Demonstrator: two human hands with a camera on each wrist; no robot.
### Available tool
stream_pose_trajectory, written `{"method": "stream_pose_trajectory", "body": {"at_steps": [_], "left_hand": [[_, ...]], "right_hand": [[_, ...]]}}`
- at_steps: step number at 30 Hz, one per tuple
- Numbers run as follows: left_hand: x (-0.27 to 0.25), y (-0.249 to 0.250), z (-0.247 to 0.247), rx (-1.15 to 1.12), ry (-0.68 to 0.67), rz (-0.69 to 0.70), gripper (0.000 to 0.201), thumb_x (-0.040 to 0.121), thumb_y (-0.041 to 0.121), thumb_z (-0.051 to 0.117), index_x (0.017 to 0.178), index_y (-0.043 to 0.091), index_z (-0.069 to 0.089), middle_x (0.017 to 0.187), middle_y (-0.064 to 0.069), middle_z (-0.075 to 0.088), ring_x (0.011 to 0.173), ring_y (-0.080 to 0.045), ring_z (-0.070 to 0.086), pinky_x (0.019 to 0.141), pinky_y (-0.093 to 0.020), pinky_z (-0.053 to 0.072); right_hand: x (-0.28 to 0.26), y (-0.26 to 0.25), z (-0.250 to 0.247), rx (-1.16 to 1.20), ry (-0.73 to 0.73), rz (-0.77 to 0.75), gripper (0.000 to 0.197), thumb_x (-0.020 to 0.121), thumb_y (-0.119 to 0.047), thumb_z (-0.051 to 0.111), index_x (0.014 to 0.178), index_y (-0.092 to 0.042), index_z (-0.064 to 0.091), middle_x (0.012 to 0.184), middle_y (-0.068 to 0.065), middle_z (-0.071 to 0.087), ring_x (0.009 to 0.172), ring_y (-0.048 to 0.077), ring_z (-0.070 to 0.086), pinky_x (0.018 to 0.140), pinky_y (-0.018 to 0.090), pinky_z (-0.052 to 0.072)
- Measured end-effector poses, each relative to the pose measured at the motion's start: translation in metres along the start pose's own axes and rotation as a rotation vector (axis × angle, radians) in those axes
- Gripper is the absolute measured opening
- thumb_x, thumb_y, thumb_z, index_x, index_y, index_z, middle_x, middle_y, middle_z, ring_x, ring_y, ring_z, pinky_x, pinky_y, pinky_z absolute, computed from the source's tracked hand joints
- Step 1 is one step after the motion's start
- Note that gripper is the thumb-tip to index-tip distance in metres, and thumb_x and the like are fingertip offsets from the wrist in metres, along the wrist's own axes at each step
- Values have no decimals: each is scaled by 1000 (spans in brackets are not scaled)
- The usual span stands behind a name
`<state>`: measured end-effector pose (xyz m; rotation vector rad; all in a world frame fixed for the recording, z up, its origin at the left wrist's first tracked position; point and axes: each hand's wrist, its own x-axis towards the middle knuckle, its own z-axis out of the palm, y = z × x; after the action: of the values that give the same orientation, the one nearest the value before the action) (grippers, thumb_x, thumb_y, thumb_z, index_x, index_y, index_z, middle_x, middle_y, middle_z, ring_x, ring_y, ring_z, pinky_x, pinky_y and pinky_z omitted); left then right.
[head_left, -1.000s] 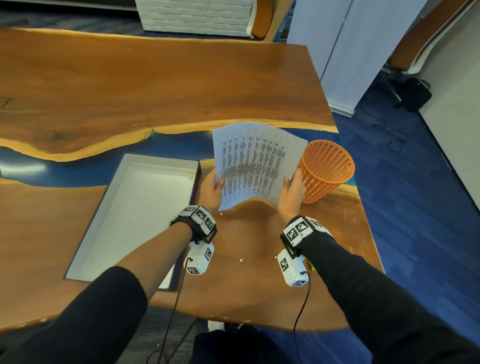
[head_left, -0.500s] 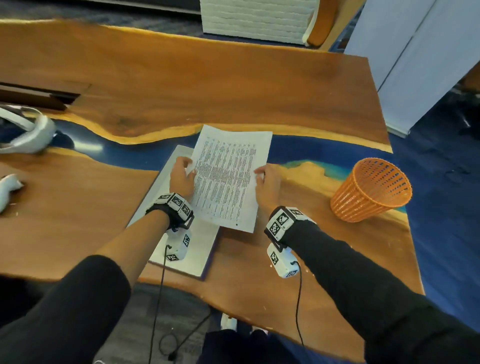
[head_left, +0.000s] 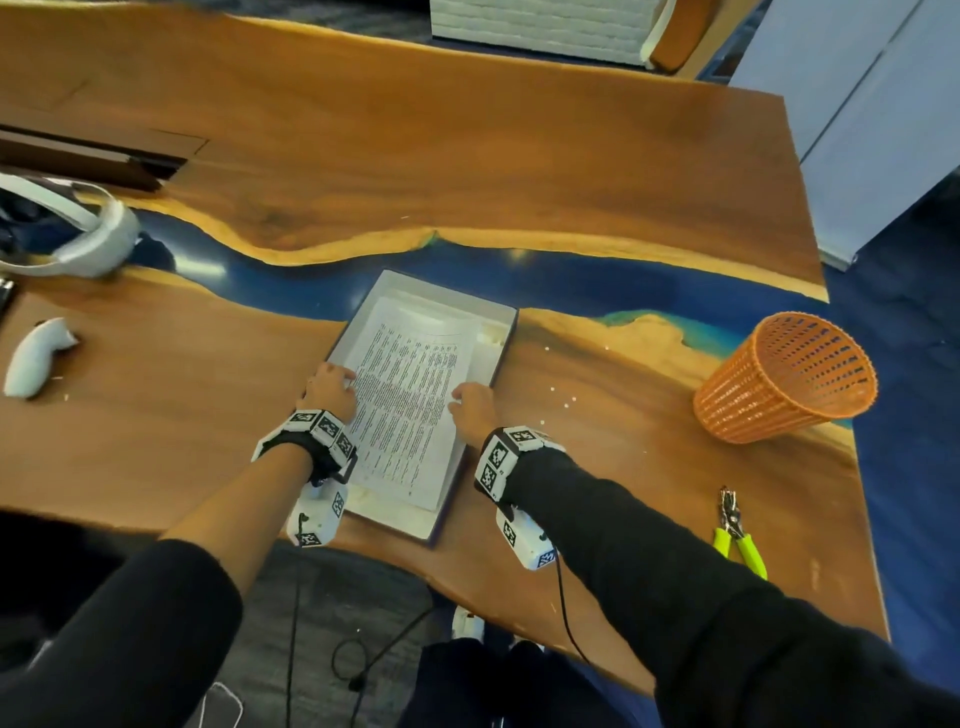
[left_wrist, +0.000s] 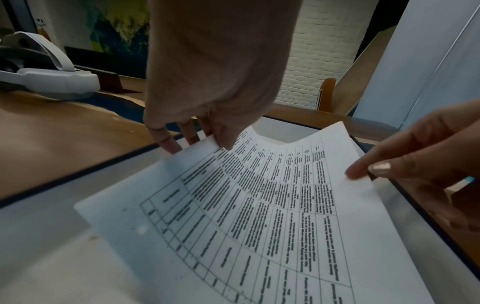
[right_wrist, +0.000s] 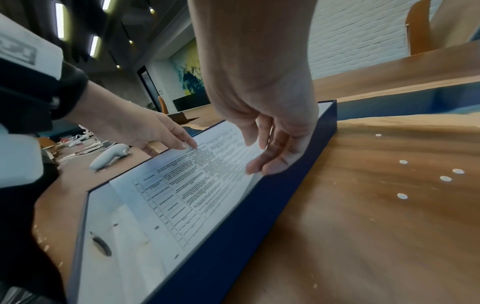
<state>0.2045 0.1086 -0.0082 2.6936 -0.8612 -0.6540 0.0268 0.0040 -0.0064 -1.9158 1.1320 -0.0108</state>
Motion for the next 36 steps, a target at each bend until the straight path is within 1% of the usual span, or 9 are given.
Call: {"method": "stream_pose_trajectory", "body": {"at_steps": [2,4,7,10,13,15,22,28,36], "left_hand": [[-2,1,1,37,-41,-25,31,95,12,48,125,10,55,140,-13,39,128,-36,41,107,-52,34],[-4,5,2,74,-53,-65,35,95,17,50,129,11,52,143,-12,35,132,-34,35,107,-53,33],[-11,15,5,66,10,-93,37,93,18,54,130,12,51,146,-10,30,134,-34,30,108,-52,30],[-18,32,8,31,126,30,34,92,16,55,126,11,54,148,-10,32,135,-32,29,107,-49,31],[-26,63,17,-14,214,246,31,92,13,53,123,10,56,145,-8,38,133,-30,34,104,-48,33],[-33,89,27,-29,219,397,29,93,13,51,122,11,57,143,-7,42,131,-29,38,103,-46,35],[-83,149,84,28,-85,891,39,87,23,62,124,13,55,139,-3,46,129,-23,42,104,-41,37],[-129,150,145,287,-436,973,88,73,57,69,144,19,31,152,4,28,139,-18,29,115,-39,20],[-168,164,187,496,-476,996,122,59,58,78,151,16,9,160,5,3,149,-17,0,120,-46,7]], "right_hand": [[5,1,5,-70,-26,22,22,93,-10,51,78,5,58,92,22,61,90,33,59,85,41,51],[11,4,9,-161,-29,6,44,94,-13,49,54,-11,31,63,9,39,70,26,47,65,32,44],[13,6,10,-158,7,-19,42,93,-4,45,55,-13,29,63,1,28,68,22,42,52,31,34],[1,5,-2,-87,143,-68,17,90,5,41,87,4,58,94,15,50,79,27,45,71,41,46],[-11,13,-25,35,236,-134,17,88,7,43,93,8,59,105,23,54,81,26,44,68,21,39],[-18,28,-39,62,297,-117,16,89,6,43,93,9,59,106,26,56,87,29,47,74,25,36],[-50,123,-88,-19,395,83,17,90,0,47,97,2,62,106,19,58,97,33,55,86,42,45],[-114,213,-106,-99,389,180,11,89,-9,57,95,-3,64,99,12,58,87,27,60,79,39,49],[-177,263,-98,-85,363,159,23,79,-3,69,101,-3,66,103,10,57,97,24,54,85,27,41]]}}
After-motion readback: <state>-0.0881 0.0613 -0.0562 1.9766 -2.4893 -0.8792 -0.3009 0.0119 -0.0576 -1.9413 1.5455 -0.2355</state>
